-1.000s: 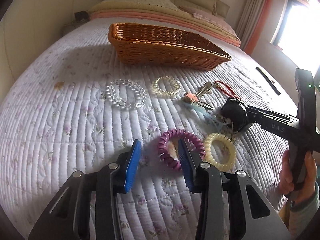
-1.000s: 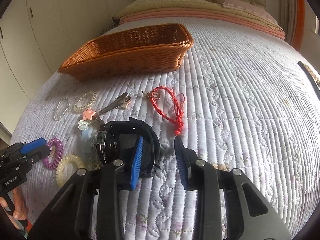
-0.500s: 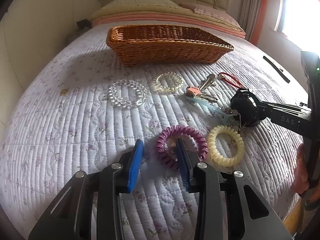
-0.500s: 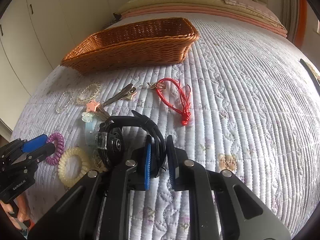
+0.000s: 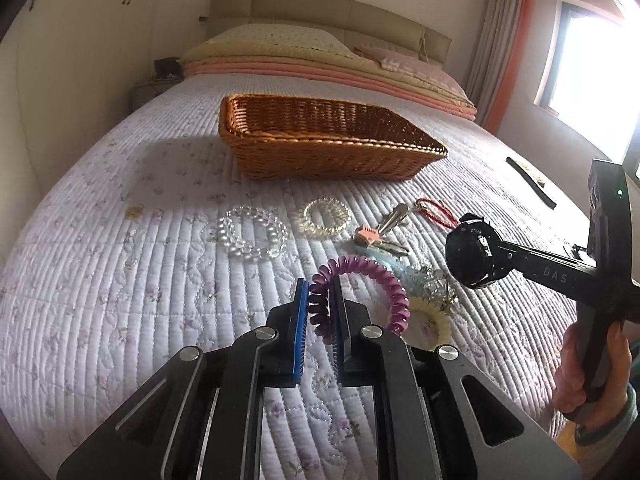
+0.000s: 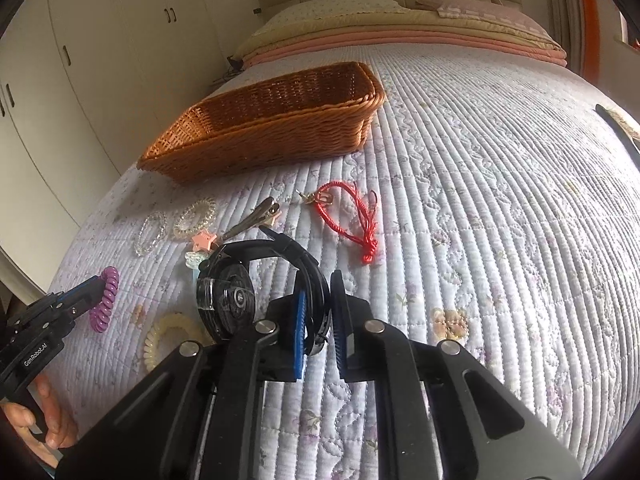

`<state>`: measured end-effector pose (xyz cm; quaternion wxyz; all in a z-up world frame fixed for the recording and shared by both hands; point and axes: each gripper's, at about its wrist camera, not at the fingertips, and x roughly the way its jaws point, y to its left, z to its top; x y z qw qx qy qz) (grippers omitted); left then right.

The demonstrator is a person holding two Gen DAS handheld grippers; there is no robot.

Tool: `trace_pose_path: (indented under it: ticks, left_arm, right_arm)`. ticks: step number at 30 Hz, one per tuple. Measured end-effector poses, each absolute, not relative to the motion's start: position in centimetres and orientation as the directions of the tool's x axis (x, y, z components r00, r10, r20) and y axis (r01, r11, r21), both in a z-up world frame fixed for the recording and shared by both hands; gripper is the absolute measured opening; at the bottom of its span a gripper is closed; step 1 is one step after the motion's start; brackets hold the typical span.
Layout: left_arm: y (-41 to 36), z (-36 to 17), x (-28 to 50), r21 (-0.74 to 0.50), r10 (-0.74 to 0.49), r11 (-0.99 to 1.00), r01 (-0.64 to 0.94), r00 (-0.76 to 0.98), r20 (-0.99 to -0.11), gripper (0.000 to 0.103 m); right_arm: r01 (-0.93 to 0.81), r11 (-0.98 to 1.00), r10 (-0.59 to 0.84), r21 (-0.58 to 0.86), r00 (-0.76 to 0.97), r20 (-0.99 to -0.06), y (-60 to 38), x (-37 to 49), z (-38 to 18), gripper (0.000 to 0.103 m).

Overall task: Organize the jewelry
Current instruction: 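Carry both items into the wicker basket and open both tools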

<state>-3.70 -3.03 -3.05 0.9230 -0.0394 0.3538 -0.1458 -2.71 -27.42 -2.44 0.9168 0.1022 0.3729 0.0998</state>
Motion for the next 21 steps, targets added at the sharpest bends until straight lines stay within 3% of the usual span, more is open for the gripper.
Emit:
trace_pose_path:
  ticks: [13, 17, 21]
  left_arm:
    - [-3.5, 5.7, 2.0, -0.128, -0.3, 0.954, 0.272, 0.824, -0.48, 0.009]
    - [-4.0, 6.3, 7.6, -0.133, -0.292, 0.956, 0.261, 0.817, -0.498, 0.009]
    - [-4.6, 4.3, 12.7, -0.138, -0.278, 0.96, 0.244, 0.777, -0.565, 0.009]
  right_arm:
    - [-0.166, 0.96, 0.261, 0.227, 0.826, -0.499, -25.4, 3.3, 7.5, 0.01]
    - [-0.148, 0.959, 0.259, 0.24, 0.804, -0.536, -24.7, 9.6, 7.7, 0.01]
    - [-0.112, 0.959, 0.258, 0.261, 0.73, -0.633, -24.1, 16.0, 5.3, 0.01]
